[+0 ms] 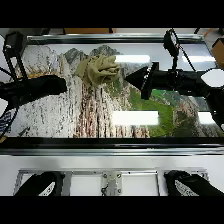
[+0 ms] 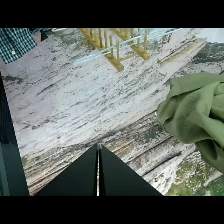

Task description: Fold the clothes and pants, and hang the long-sleeved shirts on hangers.

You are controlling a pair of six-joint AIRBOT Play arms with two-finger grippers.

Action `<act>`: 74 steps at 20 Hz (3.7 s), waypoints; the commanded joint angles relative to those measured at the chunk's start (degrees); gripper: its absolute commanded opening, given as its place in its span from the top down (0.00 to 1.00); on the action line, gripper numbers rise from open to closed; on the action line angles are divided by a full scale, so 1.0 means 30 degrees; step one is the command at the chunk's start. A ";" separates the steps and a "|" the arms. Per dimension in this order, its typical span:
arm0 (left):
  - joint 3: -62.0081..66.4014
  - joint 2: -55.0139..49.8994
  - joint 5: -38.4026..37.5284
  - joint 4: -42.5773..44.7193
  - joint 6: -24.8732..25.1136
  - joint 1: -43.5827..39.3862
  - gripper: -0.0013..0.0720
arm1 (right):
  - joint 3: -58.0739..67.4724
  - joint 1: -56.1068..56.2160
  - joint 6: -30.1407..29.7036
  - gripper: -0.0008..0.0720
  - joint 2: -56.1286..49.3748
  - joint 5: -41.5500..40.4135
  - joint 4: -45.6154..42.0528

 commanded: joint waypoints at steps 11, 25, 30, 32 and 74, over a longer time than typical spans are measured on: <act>1.2954 -2.1085 0.4350 -0.1501 -0.2718 0.0044 0.07 | 0.0022 0.0029 0.0007 0.97 -0.0007 0.0015 0.0146; 1.5409 -2.5318 0.9559 -0.6011 -0.4692 0.0612 0.97 | 0.0022 0.0029 0.0000 0.97 -0.0007 0.2040 0.2025; 1.4659 -2.1077 0.7053 -0.4816 -0.1158 0.1209 0.97 | 0.0058 -0.1086 0.2594 0.97 0.0568 -0.0452 -0.1246; 1.2757 -1.7456 0.6149 -0.3111 0.0838 0.0444 0.97 | 0.0058 -0.2237 0.5894 0.97 0.1545 -0.3767 -0.4707; 0.8867 -1.8469 -0.0466 0.0168 0.2375 -0.3184 0.97 | -0.3461 -0.2958 1.6422 0.97 0.4532 0.0933 -1.4477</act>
